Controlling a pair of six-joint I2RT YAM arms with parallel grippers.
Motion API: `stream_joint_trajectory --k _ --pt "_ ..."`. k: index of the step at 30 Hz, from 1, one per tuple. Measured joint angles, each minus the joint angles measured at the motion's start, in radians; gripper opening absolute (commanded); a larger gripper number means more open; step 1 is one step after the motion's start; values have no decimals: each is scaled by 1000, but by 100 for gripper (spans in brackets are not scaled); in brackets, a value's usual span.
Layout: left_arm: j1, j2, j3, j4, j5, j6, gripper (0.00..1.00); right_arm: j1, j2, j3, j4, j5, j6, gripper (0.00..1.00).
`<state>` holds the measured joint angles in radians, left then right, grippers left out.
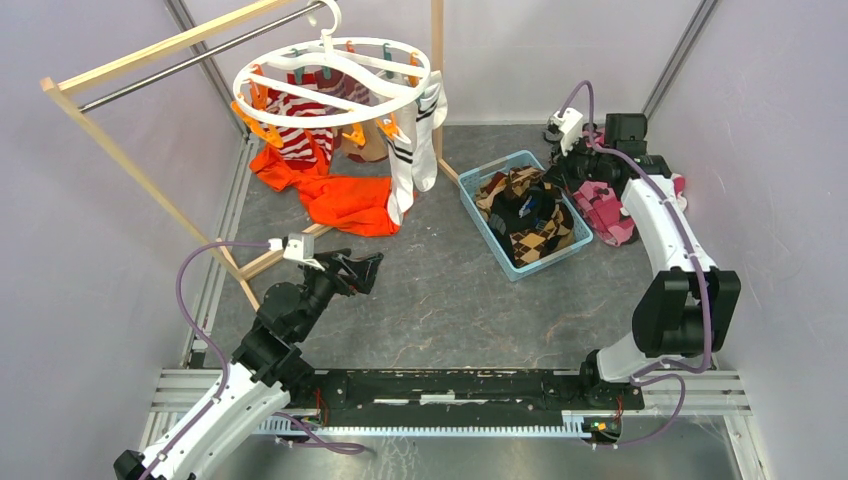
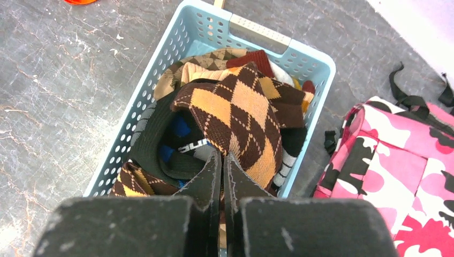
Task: Clip the socks to the hanger
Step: Pick up the sock from the bin.
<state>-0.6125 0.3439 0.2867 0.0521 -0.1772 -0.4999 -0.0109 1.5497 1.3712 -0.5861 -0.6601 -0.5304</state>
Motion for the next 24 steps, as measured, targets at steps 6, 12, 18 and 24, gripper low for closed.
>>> stream_joint_trajectory --k 6,12,18,24 --pt "0 -5 0 -10 5 0 100 -22 -8 9 -8 -57 -16 0" --pt "1 -24 0 -11 39 0 100 -38 -18 101 -13 -132 -16 0" --pt "1 -26 0 -5 76 0 100 -40 -99 135 36 -208 2 0" --pt "1 -23 0 24 111 2 100 -41 -134 137 88 -272 35 0"
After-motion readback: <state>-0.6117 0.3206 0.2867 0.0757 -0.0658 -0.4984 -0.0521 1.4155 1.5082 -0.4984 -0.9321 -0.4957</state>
